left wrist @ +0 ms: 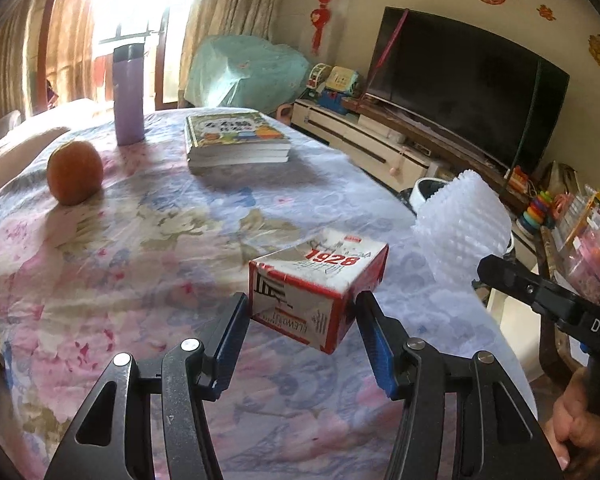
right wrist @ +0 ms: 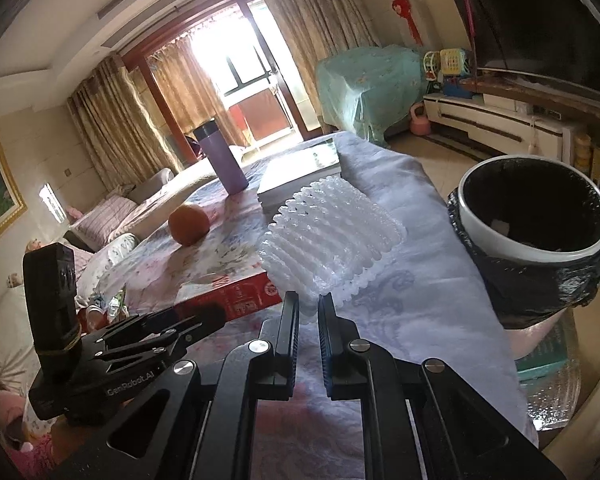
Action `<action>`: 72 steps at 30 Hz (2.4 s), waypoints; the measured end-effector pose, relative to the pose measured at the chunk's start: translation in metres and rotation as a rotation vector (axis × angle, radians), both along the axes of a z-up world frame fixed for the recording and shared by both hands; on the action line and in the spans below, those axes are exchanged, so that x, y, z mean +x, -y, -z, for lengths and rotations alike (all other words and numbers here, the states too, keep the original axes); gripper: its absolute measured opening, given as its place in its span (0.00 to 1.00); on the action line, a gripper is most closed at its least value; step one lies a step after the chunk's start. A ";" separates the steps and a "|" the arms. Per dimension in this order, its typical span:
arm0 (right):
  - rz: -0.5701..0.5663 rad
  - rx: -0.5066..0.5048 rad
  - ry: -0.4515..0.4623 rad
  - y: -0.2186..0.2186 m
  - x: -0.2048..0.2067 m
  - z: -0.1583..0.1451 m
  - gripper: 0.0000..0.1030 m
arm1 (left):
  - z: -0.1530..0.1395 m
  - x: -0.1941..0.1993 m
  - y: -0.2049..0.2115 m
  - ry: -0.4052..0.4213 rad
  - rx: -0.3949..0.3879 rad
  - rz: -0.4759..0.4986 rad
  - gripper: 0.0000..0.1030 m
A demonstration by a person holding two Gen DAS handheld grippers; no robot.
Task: Collect trash
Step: 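Carry the milk carton in the left tool while the right tool carries the foam sleeve over the bin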
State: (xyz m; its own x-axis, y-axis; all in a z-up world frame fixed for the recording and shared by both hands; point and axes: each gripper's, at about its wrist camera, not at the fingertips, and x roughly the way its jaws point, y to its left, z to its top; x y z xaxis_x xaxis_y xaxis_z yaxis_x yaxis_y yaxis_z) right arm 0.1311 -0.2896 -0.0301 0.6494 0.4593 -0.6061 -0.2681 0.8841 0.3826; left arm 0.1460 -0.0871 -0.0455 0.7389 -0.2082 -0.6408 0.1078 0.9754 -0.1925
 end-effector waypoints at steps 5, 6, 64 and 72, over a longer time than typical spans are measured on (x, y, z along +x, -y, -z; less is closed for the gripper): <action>0.022 -0.002 0.009 0.013 -0.006 -0.004 0.09 | -0.003 -0.001 0.009 0.013 0.000 0.021 0.51; 0.026 -0.001 0.011 0.014 -0.007 -0.004 0.09 | -0.003 -0.001 0.011 0.015 0.002 0.025 0.51; 0.145 0.027 -0.037 0.108 0.011 -0.001 0.09 | 0.003 0.080 0.110 -0.060 0.131 0.256 0.54; 0.170 0.033 -0.031 0.122 0.016 -0.003 0.09 | 0.003 0.091 0.119 -0.051 0.140 0.269 0.54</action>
State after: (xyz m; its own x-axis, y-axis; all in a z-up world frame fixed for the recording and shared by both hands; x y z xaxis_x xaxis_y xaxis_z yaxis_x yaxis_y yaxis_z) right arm 0.1476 -0.4112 -0.0271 0.7005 0.3649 -0.6133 -0.1037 0.9023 0.4183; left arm 0.2369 -0.2065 -0.0480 0.6354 -0.2994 -0.7118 0.3595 0.9305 -0.0705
